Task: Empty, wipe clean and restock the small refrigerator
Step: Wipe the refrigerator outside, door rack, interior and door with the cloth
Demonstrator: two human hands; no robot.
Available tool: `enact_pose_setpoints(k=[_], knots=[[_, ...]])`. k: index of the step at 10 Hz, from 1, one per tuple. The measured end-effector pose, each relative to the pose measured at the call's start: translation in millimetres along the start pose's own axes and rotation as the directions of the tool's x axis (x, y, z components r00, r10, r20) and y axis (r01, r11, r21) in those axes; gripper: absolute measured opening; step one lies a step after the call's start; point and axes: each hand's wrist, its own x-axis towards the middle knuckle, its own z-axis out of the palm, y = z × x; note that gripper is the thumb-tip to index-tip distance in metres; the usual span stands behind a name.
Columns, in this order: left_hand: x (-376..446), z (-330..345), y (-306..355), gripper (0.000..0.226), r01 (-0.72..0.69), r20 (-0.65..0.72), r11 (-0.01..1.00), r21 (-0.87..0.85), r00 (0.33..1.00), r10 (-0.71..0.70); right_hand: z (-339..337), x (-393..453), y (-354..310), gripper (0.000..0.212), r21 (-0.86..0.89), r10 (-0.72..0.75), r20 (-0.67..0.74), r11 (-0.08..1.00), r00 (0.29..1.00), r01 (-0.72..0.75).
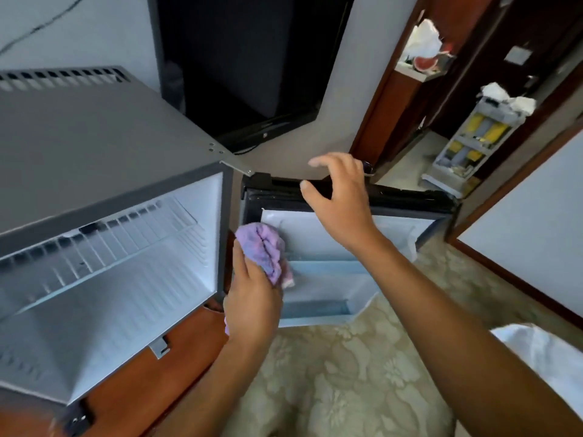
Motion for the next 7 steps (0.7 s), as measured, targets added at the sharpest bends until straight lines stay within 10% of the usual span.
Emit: enact_pose_setpoints(k=[1, 2, 3, 4, 5, 7], knots=[[-22, -21, -21, 0.056, -0.106, 0.059, 0.992, 0.069, 0.993, 0.102, -4, -73, 3, 0.026, 0.149, 0.169, -0.365, 0.981, 0.915, -0.122], [-30, -39, -25, 0.043, -0.259, 0.035, 0.946, 0.197, 0.966, 0.257, 6, -138, 23, 0.025, 0.555, 0.817, -0.242, 0.559, 0.523, -0.616], [-17, -68, 15, 0.047, -0.406, -0.031, 0.893, 0.194, 0.907, 0.42, 20, -156, 52, 0.038, 0.654, 0.824, 0.54, -0.283, 0.17, -0.701], [7, -90, 67, 0.044, -0.549, -0.014, 0.779, 0.303, 0.815, 0.579, 25, -146, 60, 0.055, 0.65, 0.603, 0.742, -0.542, 0.292, -0.533], [30, -87, 103, 0.035, -0.619, 0.115, 0.621, 0.481, 0.747, 0.655, 22, -127, 50, 0.038, 0.675, 0.544, 0.738, -0.602, 0.4, -0.427], [55, -73, 127, 0.04, -0.564, 0.349, 0.498, 0.659, 0.816, 0.461, 32, -120, 48, 0.047, 0.709, 0.596, 0.705, -0.567, 0.385, -0.42]])
